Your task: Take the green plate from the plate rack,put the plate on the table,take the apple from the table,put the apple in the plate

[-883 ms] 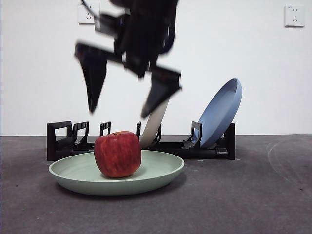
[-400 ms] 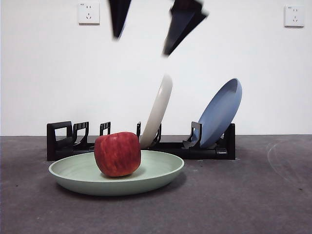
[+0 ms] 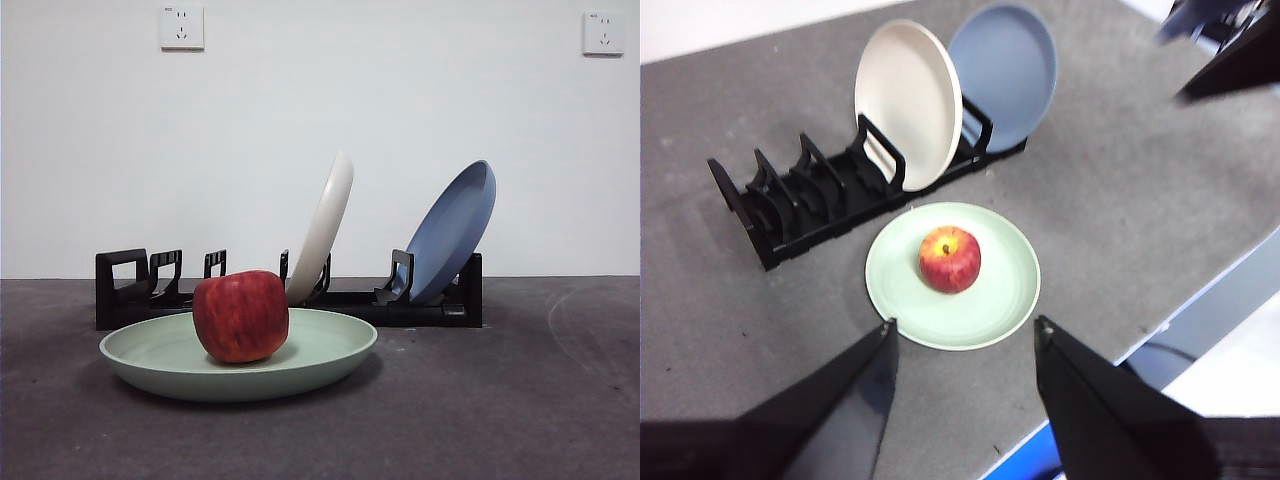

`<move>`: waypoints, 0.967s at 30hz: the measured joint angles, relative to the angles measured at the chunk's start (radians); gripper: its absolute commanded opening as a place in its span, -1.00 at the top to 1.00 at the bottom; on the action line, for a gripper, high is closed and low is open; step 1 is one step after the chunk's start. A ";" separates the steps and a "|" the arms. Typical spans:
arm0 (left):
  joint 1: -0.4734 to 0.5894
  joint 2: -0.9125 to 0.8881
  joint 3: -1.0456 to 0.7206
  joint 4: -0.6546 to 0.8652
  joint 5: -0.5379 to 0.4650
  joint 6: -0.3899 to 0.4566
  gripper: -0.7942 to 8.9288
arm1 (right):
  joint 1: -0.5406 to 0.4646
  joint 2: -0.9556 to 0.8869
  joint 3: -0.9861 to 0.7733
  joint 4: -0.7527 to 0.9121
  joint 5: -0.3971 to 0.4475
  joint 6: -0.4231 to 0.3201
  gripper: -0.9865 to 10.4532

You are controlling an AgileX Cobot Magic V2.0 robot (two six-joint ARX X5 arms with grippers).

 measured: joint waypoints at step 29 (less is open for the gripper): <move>0.000 0.160 0.000 0.053 0.165 0.071 0.85 | 0.003 -0.445 -0.289 0.000 0.000 0.070 0.85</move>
